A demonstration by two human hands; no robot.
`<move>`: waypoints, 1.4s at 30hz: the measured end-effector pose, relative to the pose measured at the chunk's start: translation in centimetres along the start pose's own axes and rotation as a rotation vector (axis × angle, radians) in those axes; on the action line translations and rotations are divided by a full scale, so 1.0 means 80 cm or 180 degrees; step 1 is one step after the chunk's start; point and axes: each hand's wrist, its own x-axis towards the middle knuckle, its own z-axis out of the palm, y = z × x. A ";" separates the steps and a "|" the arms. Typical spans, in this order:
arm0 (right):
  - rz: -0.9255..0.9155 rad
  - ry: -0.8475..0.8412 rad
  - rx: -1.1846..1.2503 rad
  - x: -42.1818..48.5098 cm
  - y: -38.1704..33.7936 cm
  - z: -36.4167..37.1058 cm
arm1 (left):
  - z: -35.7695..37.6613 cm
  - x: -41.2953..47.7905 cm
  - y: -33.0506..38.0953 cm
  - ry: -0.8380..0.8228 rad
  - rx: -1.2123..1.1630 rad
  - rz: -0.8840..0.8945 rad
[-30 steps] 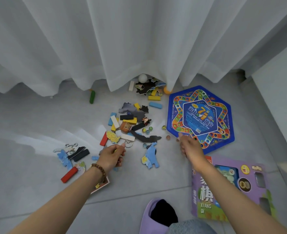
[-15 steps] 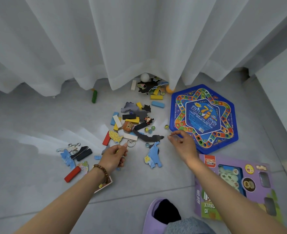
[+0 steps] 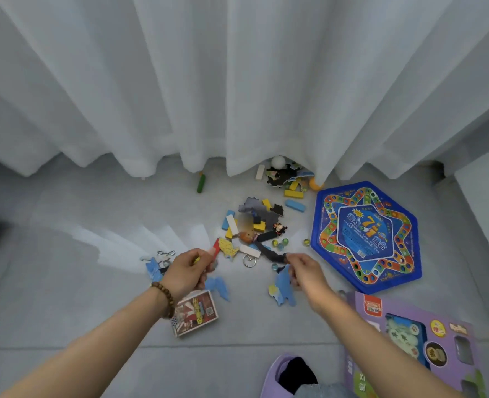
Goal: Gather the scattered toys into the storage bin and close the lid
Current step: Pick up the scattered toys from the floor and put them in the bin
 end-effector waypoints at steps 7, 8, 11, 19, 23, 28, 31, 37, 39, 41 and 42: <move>0.0415 -0.1956 -0.0015 -0.146 -0.104 0.175 | -0.222 -0.124 0.041 0.1090 -0.0122 0.0421; 0.0185 -0.2172 -0.0340 -0.172 -0.128 0.209 | -0.258 -0.151 0.044 0.1317 -0.0052 0.0565; -0.0763 -0.2560 -0.1500 -0.259 -0.196 0.321 | -0.366 -0.235 0.049 0.2001 0.0208 0.1015; -0.2546 -0.3102 -0.2218 -0.445 -0.270 0.622 | -0.600 -0.345 -0.050 0.3109 0.0221 0.0812; -0.2685 -0.2996 -0.2459 -0.465 -0.249 0.717 | -0.655 -0.335 -0.096 0.3247 0.0077 0.0448; -0.3295 -0.2816 -0.2680 -0.444 -0.242 0.744 | -0.679 -0.316 -0.122 0.3116 0.0081 0.0328; -0.3782 -0.2606 -0.2886 -0.425 -0.246 0.724 | -0.678 -0.312 -0.119 0.3090 0.0296 0.0353; -0.4414 -0.2220 -0.3098 -0.374 -0.279 0.618 | -0.635 -0.304 -0.051 0.3003 0.1373 0.0734; -0.4506 -0.1938 -0.3051 -0.347 -0.291 0.570 | -0.604 -0.297 -0.012 0.2985 0.1762 0.1005; -0.4335 -0.1704 -0.3025 -0.312 -0.294 0.518 | -0.565 -0.285 0.024 0.2922 0.2037 0.1327; -0.4173 -0.1614 -0.3014 -0.293 -0.292 0.490 | -0.545 -0.277 0.038 0.2869 0.2139 0.1491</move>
